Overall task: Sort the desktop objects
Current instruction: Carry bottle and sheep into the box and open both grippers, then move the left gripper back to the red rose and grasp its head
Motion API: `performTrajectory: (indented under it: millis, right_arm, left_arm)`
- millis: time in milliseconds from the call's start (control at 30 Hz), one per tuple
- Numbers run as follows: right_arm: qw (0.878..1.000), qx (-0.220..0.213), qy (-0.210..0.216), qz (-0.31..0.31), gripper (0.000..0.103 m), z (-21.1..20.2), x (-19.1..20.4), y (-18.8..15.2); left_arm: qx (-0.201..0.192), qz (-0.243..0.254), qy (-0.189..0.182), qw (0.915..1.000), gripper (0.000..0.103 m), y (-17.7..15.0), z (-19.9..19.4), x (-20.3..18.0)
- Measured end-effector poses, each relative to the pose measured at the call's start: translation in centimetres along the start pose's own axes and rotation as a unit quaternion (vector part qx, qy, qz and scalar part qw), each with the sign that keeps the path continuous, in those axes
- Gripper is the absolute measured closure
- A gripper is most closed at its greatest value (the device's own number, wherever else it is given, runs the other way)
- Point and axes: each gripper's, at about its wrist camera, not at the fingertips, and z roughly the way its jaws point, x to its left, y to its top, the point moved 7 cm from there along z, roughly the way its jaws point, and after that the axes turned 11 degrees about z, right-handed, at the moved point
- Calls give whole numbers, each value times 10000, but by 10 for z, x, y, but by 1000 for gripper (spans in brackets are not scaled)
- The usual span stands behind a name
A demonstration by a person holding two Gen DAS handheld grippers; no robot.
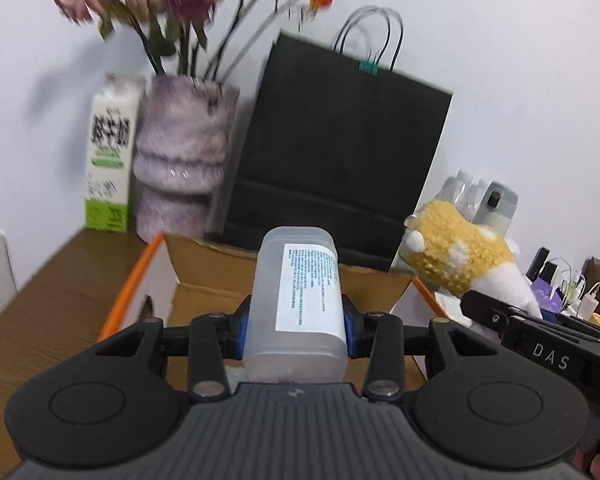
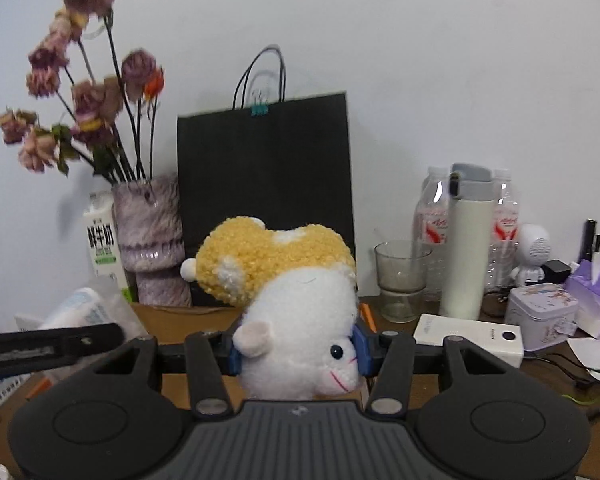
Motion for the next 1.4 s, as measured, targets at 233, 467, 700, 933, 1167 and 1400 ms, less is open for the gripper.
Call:
performTrajectory:
  millis: [233,467,700,933,1167,1400]
  right_arm:
    - [9979,641,-77,-92,54,40,-1,-22]
    - [9937,1101,-180,-136,52,57,-4,-47]
    - [9937,1067,-252,-241,12,51,-1,-41]
    - [9934,1128,-209,-20,0,41,-5,-30]
    - [9955,925,-120,138,0,21,-8,-13]
    - [9982,600,10,-98,0,-21,1,-2]
  left_arm:
    - [739,6,-67,9972,62,-22,47,-3]
    - [883,-6,-89,9961,61,-34,53,-1]
    - [504,99,59,9987,17,-22,40,-3]
    - [369,133,342,9986,0,-9,24,0]
    - [157,126,429,9989,0,0,-1,3]
    - [-108,183,457,9987,0,4,-45,13]
